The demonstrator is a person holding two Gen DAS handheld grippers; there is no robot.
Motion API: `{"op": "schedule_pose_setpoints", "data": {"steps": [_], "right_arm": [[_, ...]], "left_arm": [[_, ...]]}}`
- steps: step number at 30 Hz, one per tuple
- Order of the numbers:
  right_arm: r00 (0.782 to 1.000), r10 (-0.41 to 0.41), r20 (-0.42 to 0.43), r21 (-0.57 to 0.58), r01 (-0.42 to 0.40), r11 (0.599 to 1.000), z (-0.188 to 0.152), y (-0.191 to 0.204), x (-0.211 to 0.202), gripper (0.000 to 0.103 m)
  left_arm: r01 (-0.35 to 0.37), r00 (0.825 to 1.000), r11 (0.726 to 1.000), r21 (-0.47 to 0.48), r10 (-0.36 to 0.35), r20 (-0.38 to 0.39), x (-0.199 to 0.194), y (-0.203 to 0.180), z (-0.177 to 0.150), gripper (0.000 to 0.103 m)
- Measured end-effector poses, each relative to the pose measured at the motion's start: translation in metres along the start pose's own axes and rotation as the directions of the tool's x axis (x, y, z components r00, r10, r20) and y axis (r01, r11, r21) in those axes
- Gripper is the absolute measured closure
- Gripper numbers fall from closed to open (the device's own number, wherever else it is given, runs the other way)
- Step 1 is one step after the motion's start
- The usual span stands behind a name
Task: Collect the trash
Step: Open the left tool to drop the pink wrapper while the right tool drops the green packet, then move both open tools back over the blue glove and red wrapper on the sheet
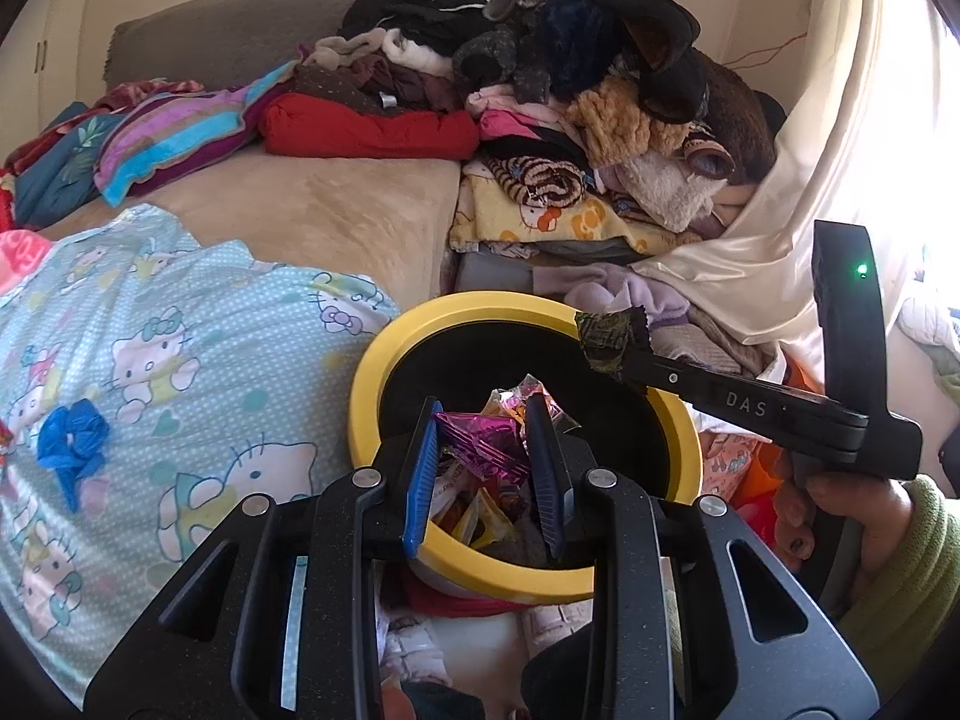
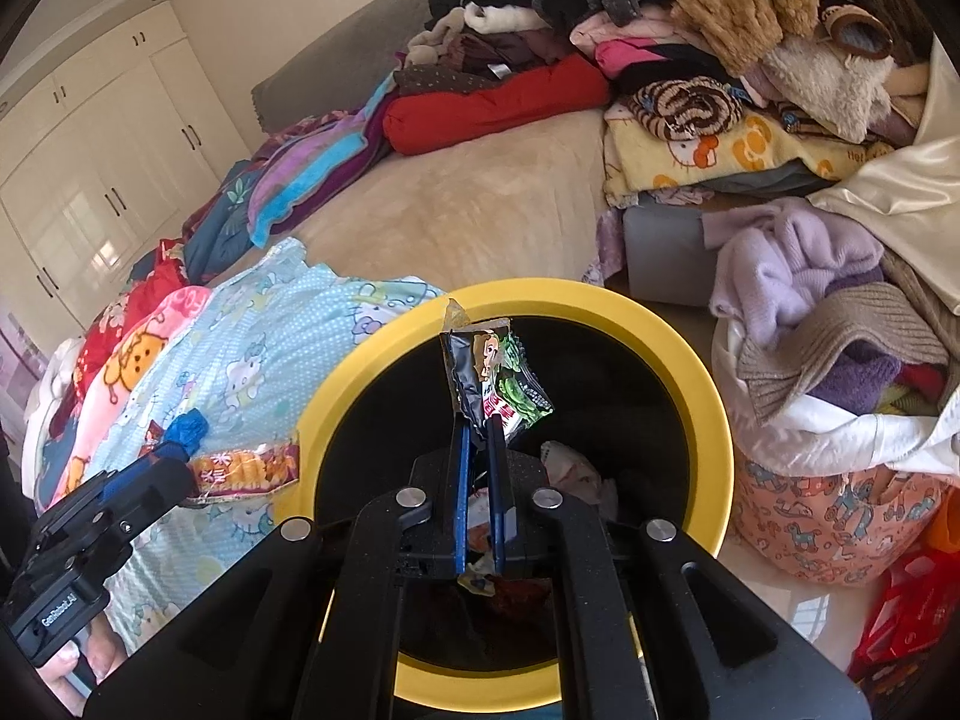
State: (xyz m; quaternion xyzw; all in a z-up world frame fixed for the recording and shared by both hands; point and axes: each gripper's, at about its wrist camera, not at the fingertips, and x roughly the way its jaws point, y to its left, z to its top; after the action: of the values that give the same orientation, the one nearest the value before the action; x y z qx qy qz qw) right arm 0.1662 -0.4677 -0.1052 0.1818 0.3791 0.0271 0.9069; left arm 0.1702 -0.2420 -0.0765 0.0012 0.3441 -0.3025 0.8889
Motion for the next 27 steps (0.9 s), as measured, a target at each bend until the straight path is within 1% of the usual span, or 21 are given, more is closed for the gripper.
{"op": "schedule_pose_setpoints", "data": {"steps": [6, 16, 18, 19, 21, 23, 24, 25, 27], "right_arm": [[1.0, -0.005, -0.014, 0.01, 0.005, 1.0, -0.002, -0.005, 0.005, 0.095], [1.0, -0.017, -0.019, 0.026, 0.018, 1.0, -0.002, -0.012, 0.007, 0.094], [1.0, -0.02, -0.019, 0.026, 0.021, 0.999, -0.002, -0.013, 0.007, 0.091], [1.0, -0.022, -0.018, 0.026, 0.023, 0.999, -0.001, -0.014, 0.007, 0.091], [0.999, -0.028, -0.017, 0.025, 0.028, 0.999, -0.001, -0.014, 0.006, 0.086], [0.999, -0.034, -0.013, 0.024, 0.035, 0.999, -0.001, -0.014, 0.005, 0.084], [0.999, -0.038, -0.011, 0.024, 0.038, 0.999, -0.001, -0.014, 0.005, 0.081], [0.999, -0.039, -0.009, 0.024, 0.039, 0.999, -0.001, -0.013, 0.004, 0.079], [0.999, -0.044, -0.001, 0.021, 0.044, 0.999, -0.001, -0.012, 0.002, 0.074]], "left_arm": [[0.01, 0.999, 1.0, -0.006, -0.01, -0.031, 0.019, 0.002, 0.002, 0.081], [0.034, 0.998, 0.999, -0.01, -0.034, -0.052, 0.038, 0.002, 0.011, 0.08], [0.051, 0.997, 0.998, -0.028, -0.053, -0.06, 0.041, 0.003, 0.014, 0.078], [0.05, 0.997, 0.998, -0.031, -0.052, -0.057, 0.04, 0.004, 0.015, 0.076], [0.044, 0.998, 0.999, -0.023, -0.045, -0.047, 0.037, 0.003, 0.016, 0.062], [0.04, 0.998, 0.999, -0.023, -0.041, -0.042, 0.034, 0.004, 0.016, 0.055], [0.031, 0.999, 0.999, -0.025, -0.032, -0.038, 0.031, 0.004, 0.016, 0.048], [0.024, 0.999, 0.999, -0.029, -0.025, -0.034, 0.03, 0.005, 0.016, 0.044], [0.005, 1.0, 0.999, -0.038, -0.006, -0.022, 0.024, 0.007, 0.017, 0.025]]}}
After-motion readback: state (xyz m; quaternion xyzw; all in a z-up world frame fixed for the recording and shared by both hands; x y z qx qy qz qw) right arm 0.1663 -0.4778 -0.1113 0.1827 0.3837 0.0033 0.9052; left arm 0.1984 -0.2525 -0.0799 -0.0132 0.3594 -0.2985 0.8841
